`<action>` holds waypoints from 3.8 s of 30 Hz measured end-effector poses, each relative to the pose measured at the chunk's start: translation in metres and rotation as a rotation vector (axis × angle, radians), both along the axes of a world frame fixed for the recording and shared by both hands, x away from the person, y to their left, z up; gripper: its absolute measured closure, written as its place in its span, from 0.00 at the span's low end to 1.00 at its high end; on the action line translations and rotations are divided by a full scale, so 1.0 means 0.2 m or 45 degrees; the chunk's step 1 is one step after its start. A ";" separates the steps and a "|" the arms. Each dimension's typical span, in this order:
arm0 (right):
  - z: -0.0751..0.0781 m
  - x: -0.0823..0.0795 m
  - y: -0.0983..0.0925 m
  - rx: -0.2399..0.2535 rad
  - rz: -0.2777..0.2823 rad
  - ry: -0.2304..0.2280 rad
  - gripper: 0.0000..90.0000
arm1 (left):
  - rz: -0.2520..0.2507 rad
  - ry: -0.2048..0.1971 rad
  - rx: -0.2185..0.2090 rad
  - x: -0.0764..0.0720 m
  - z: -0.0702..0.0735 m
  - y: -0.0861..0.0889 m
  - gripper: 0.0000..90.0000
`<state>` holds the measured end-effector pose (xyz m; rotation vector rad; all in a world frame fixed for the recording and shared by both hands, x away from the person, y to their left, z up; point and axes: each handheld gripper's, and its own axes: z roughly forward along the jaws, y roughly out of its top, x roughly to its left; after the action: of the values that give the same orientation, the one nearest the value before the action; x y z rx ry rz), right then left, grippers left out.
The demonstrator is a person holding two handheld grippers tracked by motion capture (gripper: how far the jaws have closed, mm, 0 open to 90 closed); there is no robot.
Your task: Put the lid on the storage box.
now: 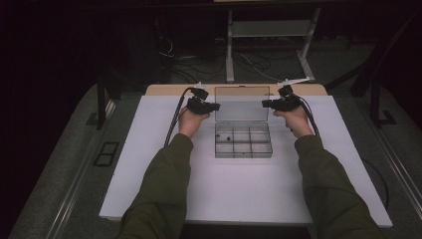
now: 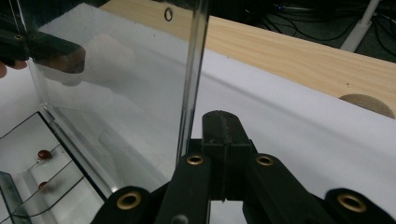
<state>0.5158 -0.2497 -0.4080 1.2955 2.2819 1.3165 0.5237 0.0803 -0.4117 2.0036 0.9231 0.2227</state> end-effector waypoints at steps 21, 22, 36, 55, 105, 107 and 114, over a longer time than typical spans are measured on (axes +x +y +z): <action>0.01 -0.02 0.00 0.011 0.006 -0.005 0.99 | -0.056 -0.045 -0.104 -0.15 0.09 0.23 0.74; 0.01 -0.02 0.00 0.012 0.007 -0.004 0.99 | -0.069 -0.046 -0.117 -0.15 0.10 0.23 0.74; 0.02 -0.04 0.00 0.002 0.023 -0.011 0.99 | -0.086 -0.118 -0.190 -0.16 0.13 0.15 0.88; 0.04 -0.09 0.00 0.008 0.049 -0.020 0.99 | -0.108 -0.157 -0.188 -0.22 0.14 0.14 0.94; 0.17 -0.44 -0.13 0.092 0.181 -0.121 0.99 | -0.098 -0.154 -0.138 -0.44 0.18 0.20 0.75; 0.17 -0.45 -0.12 0.092 0.184 -0.115 0.99 | -0.098 -0.140 -0.135 -0.46 0.18 0.22 0.75; 0.17 -0.46 -0.10 0.081 0.202 -0.117 0.99 | -0.172 -0.124 -0.163 -0.53 0.21 0.22 0.97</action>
<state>0.4234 -0.2701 -0.3735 1.0664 2.3378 1.4783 0.4183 0.1235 -0.3702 1.9107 0.7197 0.1800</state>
